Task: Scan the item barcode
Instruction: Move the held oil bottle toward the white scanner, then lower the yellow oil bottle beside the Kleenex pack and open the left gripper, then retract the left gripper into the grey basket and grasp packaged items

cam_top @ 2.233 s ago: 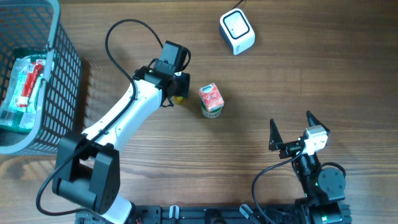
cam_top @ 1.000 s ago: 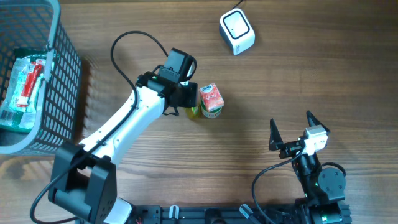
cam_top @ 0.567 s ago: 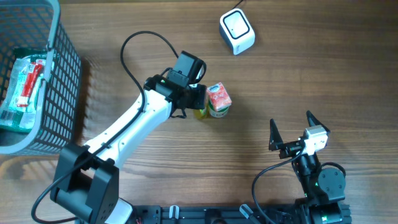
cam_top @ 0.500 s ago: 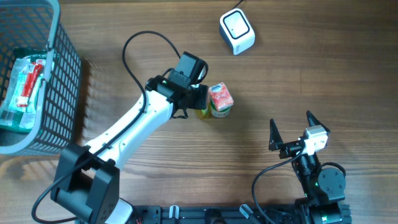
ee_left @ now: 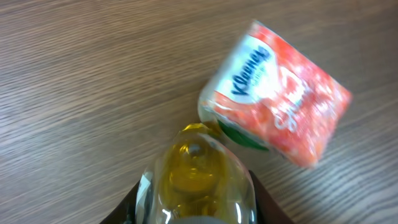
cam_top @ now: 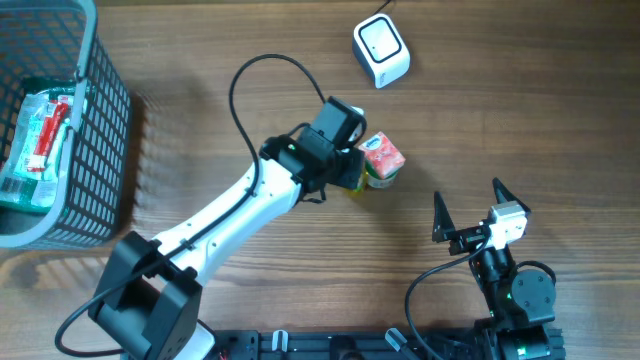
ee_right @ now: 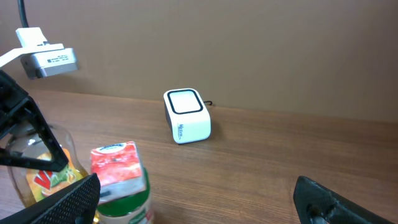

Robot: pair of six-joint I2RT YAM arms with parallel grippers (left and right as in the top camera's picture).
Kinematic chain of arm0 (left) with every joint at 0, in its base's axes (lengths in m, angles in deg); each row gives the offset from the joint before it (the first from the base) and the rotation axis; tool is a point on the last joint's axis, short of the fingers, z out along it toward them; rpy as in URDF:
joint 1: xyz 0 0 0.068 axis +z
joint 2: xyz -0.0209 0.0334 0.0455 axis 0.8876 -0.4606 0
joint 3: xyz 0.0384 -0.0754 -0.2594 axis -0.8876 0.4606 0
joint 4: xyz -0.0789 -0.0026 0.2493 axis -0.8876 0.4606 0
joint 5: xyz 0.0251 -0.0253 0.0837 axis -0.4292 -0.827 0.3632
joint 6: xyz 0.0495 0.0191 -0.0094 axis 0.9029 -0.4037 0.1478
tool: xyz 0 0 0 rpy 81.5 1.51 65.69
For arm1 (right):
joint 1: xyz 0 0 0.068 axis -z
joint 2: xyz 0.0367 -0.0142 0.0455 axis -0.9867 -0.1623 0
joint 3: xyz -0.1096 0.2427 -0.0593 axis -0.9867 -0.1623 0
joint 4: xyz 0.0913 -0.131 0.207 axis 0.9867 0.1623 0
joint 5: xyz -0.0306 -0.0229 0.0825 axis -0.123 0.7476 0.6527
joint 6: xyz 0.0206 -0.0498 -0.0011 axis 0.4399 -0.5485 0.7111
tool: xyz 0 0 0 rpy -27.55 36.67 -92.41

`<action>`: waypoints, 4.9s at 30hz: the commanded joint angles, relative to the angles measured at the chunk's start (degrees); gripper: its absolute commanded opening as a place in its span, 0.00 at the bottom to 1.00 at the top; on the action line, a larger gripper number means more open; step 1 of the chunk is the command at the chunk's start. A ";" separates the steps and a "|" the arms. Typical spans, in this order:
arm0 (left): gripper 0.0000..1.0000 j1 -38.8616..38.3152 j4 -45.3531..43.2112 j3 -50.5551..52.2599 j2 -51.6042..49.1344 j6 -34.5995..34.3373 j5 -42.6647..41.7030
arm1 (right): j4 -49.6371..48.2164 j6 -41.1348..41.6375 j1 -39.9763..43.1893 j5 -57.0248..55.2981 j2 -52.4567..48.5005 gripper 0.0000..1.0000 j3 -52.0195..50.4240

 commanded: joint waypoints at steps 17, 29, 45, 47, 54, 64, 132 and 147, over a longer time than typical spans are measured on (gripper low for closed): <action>0.22 -2.78 0.81 0.22 0.35 -0.55 12.44 | -0.11 -0.57 0.31 -0.50 0.50 1.00 -0.07; 0.25 -2.80 -0.07 0.22 -1.31 -0.57 16.13 | -0.13 -0.59 0.31 -0.50 0.50 1.00 -0.07; 1.00 -2.78 -0.72 0.20 -3.69 -1.84 16.70 | -0.13 -0.57 0.31 -0.50 0.50 1.00 -0.07; 1.00 -2.75 -0.66 -0.09 -3.56 -1.81 16.44 | -0.13 -0.59 0.31 -0.50 0.50 1.00 -0.07; 1.00 -1.51 3.80 -5.81 -0.04 -1.53 16.33 | -0.11 -0.57 0.31 -0.50 0.50 1.00 -0.04; 1.00 4.74 8.81 -19.32 9.35 0.57 16.59 | -0.11 -0.57 0.31 -0.50 0.50 1.00 -0.07; 1.00 80.35 10.82 -31.15 -31.87 64.70 -1.70 | -0.11 -0.59 0.31 -0.50 0.50 1.00 -0.07; 0.04 81.13 11.80 -31.15 -33.79 62.58 -1.77 | -0.11 -0.57 0.31 -0.50 0.50 1.00 -0.07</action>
